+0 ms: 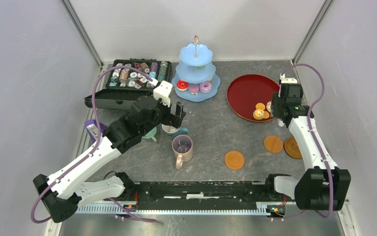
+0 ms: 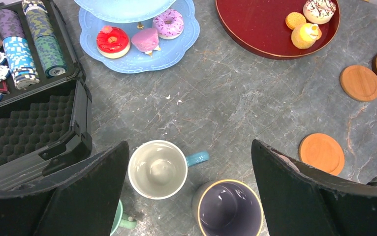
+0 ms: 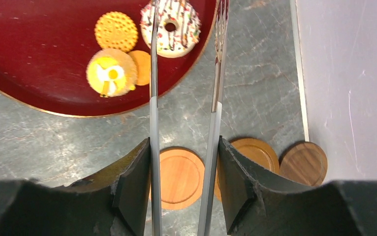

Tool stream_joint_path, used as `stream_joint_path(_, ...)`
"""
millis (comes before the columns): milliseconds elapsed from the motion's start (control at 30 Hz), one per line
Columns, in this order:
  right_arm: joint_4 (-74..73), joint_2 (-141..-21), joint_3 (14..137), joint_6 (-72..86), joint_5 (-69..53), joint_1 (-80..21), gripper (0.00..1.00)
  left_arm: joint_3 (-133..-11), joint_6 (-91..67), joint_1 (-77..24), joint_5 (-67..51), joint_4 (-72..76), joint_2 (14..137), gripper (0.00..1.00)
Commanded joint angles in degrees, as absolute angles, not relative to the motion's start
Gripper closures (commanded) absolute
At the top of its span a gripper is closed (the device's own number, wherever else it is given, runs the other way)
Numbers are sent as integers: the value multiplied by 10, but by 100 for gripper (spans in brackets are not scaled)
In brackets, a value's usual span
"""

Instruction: Serve the afternoon tea

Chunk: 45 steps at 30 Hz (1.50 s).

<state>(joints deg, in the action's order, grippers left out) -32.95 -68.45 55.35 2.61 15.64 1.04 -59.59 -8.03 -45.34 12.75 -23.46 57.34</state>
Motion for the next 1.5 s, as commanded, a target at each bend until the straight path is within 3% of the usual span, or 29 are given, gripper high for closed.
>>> stream_joint_path(0, -324, -691, 556, 20, 137, 30, 46, -596, -78, -451, 114, -213, 565, 0)
stream_joint_path(1067, -272, -750, 531, 18, 122, 39, 38, -597, -76, -451, 118, -213, 581, 0)
stream_joint_path(1300, -255, -762, 520, 20, 120, 41, 39, -597, -75, -451, 119, -214, 584, 0)
stream_joint_path(1467, -245, -773, 522, 20, 114, 41, 45, -598, -74, -451, 121, -214, 584, 0)
